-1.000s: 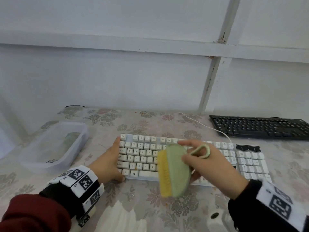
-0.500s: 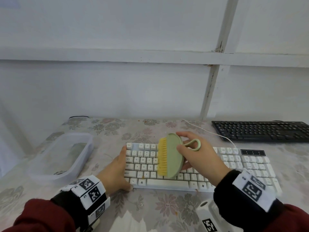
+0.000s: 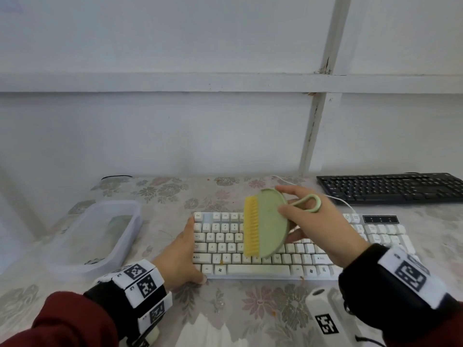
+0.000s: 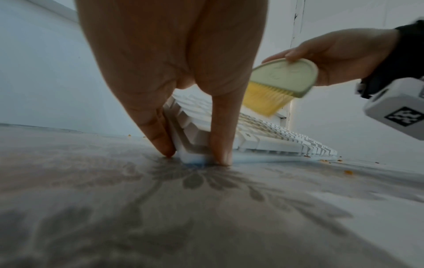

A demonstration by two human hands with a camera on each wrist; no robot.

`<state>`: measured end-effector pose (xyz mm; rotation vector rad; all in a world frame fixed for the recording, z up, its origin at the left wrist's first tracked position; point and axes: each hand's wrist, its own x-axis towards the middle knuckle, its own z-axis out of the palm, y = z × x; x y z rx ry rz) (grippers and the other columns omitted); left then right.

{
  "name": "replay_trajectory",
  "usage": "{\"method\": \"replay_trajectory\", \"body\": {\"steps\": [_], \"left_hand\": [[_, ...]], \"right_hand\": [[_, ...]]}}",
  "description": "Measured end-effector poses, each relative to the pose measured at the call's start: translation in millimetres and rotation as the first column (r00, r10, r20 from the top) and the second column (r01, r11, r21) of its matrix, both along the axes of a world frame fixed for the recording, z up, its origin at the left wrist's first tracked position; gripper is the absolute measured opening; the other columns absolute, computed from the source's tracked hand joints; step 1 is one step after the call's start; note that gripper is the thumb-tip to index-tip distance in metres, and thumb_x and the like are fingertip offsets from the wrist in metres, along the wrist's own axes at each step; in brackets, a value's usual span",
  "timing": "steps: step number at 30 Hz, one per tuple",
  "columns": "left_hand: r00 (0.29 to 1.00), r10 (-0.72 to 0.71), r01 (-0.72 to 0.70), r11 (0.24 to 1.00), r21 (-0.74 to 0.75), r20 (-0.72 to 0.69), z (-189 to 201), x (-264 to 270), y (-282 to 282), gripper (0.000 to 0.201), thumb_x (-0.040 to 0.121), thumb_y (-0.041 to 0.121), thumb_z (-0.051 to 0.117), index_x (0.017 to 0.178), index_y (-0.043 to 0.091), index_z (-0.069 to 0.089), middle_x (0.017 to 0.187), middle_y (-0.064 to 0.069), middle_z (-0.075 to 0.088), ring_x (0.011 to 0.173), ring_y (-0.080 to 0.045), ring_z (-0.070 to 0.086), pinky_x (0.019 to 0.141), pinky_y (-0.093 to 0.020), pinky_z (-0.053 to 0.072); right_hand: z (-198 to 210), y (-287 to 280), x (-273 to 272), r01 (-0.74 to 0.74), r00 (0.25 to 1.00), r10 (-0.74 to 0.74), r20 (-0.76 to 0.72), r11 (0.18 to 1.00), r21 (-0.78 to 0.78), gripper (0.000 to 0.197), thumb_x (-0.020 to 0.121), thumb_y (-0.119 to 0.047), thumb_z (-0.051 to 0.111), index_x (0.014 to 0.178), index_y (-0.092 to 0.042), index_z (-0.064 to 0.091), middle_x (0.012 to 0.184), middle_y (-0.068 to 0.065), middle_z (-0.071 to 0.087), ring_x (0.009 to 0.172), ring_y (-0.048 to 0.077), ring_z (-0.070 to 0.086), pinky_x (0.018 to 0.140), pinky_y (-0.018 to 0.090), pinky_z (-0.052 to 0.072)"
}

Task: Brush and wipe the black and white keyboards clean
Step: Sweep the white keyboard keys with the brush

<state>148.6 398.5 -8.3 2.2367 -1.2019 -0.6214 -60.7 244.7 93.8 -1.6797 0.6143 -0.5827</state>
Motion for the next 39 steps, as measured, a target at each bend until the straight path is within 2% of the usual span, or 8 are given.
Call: {"method": "replay_trajectory", "body": {"steps": [7, 13, 17, 21, 25, 28, 34, 39], "left_hand": [[1.000, -0.015, 0.015, 0.999, -0.045, -0.018, -0.7, 1.7, -0.1, 0.133, 0.053, 0.017, 0.084, 0.145, 0.034, -0.010, 0.137, 0.006, 0.039, 0.121, -0.013, 0.046, 0.102, -0.034, 0.045], [1.000, -0.016, 0.015, 0.998, -0.053, -0.020, 1.3, 0.9, 0.3, 0.128, 0.054, 0.016, 0.084, 0.144, 0.034, -0.006, 0.131, 0.007, 0.044, 0.114, -0.012, 0.050, 0.096, -0.030, 0.048], [1.000, 0.001, -0.002, 0.999, -0.047, -0.029, 0.0, 0.9, 0.8, 0.131, 0.053, 0.015, 0.084, 0.144, 0.035, -0.009, 0.133, 0.005, 0.044, 0.115, -0.014, 0.051, 0.097, -0.034, 0.048], [0.999, 0.003, -0.005, 0.999, -0.049, -0.032, 0.0, 0.7, 0.6, 0.133, 0.053, 0.016, 0.084, 0.143, 0.038, -0.012, 0.133, 0.005, 0.044, 0.115, -0.014, 0.050, 0.097, -0.035, 0.049], [1.000, 0.002, -0.004, 0.998, -0.060, -0.030, 0.8, -0.7, 0.5, 0.134, 0.055, 0.013, 0.084, 0.144, 0.035, -0.014, 0.133, 0.005, 0.043, 0.115, -0.013, 0.050, 0.096, -0.032, 0.048], [1.000, 0.011, -0.012, 0.999, -0.044, -0.016, -2.8, 0.9, 0.1, 0.136, 0.054, 0.015, 0.085, 0.144, 0.036, -0.014, 0.135, 0.005, 0.042, 0.115, -0.014, 0.051, 0.097, -0.036, 0.049], [1.000, 0.012, -0.012, 0.998, -0.055, -0.001, -3.6, -0.3, 0.1, 0.137, 0.054, 0.014, 0.085, 0.145, 0.032, -0.015, 0.135, 0.001, 0.040, 0.117, -0.016, 0.048, 0.097, -0.035, 0.048], [1.000, 0.015, -0.015, 0.998, -0.054, 0.004, -2.7, -1.3, -0.3, 0.138, 0.054, 0.014, 0.085, 0.145, 0.031, -0.017, 0.139, 0.001, 0.038, 0.119, -0.016, 0.047, 0.098, -0.035, 0.047]], "right_hand": [[-14.0, 9.2, 8.9, -0.015, 0.994, 0.008, -0.107, 0.998, -0.064, 0.035, 0.091, -0.006, 0.054, 0.119, -0.025, 0.060, 0.088, 0.002, 0.066, 0.060, 0.007, 0.067, 0.052, 0.027, 0.055], [-24.1, 24.2, -18.5, -0.154, 0.967, 0.148, -0.208, 0.988, -0.017, 0.034, 0.090, -0.007, 0.056, 0.111, -0.033, 0.064, 0.071, -0.007, 0.065, 0.062, 0.014, 0.066, 0.056, 0.037, 0.058], [-11.0, 14.4, -14.2, -0.119, 0.985, 0.115, -0.125, 0.993, -0.024, 0.036, 0.090, -0.004, 0.055, 0.116, -0.028, 0.063, 0.066, -0.009, 0.066, 0.061, 0.012, 0.066, 0.053, 0.032, 0.056], [1.1, 7.9, 11.1, -0.028, 0.999, 0.027, -0.018, 0.998, -0.048, 0.037, 0.090, -0.005, 0.055, 0.121, -0.024, 0.060, 0.075, -0.007, 0.069, 0.063, 0.007, 0.067, 0.054, 0.030, 0.056], [-1.6, 9.6, 29.6, -0.011, 0.999, 0.007, -0.048, 0.997, -0.078, 0.039, 0.091, -0.006, 0.053, 0.126, -0.023, 0.057, 0.087, -0.001, 0.066, 0.063, 0.007, 0.068, 0.055, 0.031, 0.057], [-10.9, 19.4, 25.5, -0.024, 0.993, 0.011, -0.120, 0.994, -0.106, 0.038, 0.091, -0.006, 0.051, 0.125, -0.023, 0.056, 0.086, -0.002, 0.064, 0.061, 0.006, 0.067, 0.053, 0.027, 0.056], [-23.0, 42.0, 1.4, -0.122, 0.975, 0.099, -0.201, 0.987, -0.105, 0.038, 0.089, -0.006, 0.051, 0.114, -0.032, 0.059, 0.081, 0.019, 0.062, 0.066, 0.028, 0.061, 0.057, 0.042, 0.059], [-2.2, 28.0, 7.8, -0.061, 0.993, 0.052, -0.104, 0.995, -0.081, 0.037, 0.090, -0.003, 0.052, 0.123, -0.020, 0.058, 0.076, 0.000, 0.066, 0.059, 0.012, 0.067, 0.051, 0.026, 0.054]]}}
